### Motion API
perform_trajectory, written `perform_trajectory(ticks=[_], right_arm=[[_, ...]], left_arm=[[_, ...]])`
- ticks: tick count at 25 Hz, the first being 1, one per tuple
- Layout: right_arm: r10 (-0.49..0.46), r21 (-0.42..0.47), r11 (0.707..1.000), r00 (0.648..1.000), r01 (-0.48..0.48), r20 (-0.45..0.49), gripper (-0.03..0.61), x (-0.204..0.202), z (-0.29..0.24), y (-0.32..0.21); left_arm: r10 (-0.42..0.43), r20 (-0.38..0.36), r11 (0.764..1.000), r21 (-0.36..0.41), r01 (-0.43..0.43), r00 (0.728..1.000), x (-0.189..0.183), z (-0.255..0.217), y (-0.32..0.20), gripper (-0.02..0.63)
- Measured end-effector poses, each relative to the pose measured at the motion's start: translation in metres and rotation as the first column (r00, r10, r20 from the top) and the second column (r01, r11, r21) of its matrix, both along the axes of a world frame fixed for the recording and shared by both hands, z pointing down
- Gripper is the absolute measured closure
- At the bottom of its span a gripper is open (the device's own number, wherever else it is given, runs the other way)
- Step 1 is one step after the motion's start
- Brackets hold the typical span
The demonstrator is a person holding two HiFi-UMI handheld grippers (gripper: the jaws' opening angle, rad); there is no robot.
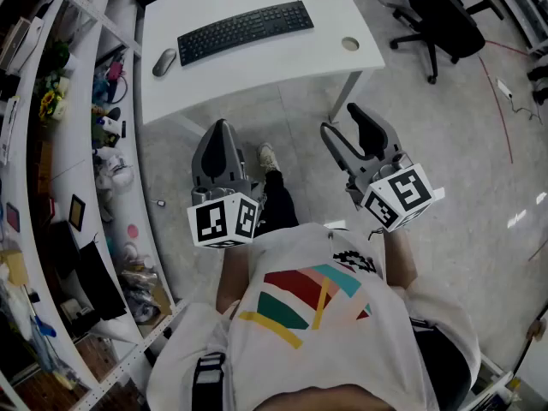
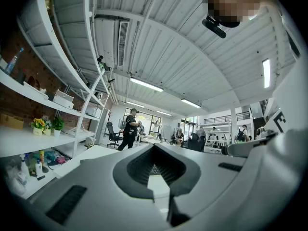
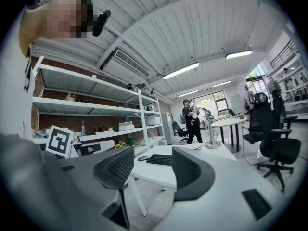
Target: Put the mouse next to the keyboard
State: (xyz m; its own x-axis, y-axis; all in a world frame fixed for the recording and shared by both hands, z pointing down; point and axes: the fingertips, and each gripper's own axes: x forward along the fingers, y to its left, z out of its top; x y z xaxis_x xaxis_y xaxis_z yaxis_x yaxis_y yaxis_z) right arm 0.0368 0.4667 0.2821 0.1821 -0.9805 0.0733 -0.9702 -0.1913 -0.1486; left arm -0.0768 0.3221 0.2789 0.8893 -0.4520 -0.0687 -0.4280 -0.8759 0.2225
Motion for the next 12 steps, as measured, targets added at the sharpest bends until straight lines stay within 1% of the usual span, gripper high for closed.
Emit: perform_trajectory(ticks=[3, 6, 8, 10, 12], right_arm=[[-0.121, -0.017, 0.992, 0.993, 0.121, 0.002, 0.341, 0.018, -0.013, -0.078], [-0.177, -0.037, 0.984, 0.983, 0.175, -0.05, 0.341, 0.048, -0.03, -0.165], [-0.208, -0.047, 0.978, 0.976, 0.205, -0.064, 0.341, 0.066, -0.037, -0.224], [-0.261, -0.049, 0.965, 0.964, 0.258, -0.052, 0.341, 0.074, -0.041, -0.281], [-0.334, -0.084, 0.941, 0.939, 0.328, -0.078, 0.341, 0.074, -0.038, -0.332]], left_arm=[[-0.027, 0.004, 1.0, -0.007, 0.027, 1.0, 0.023, -0.004, -0.068, 0.568], [-0.066, 0.0, 0.997, -0.028, 0.066, 0.998, 0.048, -0.007, -0.151, 0.568], [-0.087, 0.007, 0.996, -0.033, 0.088, 0.996, 0.064, -0.01, -0.203, 0.568], [-0.114, 0.024, 0.993, -0.012, 0.114, 0.993, 0.073, -0.013, -0.25, 0.568], [-0.152, 0.033, 0.988, -0.004, 0.152, 0.988, 0.076, -0.013, -0.292, 0.568]])
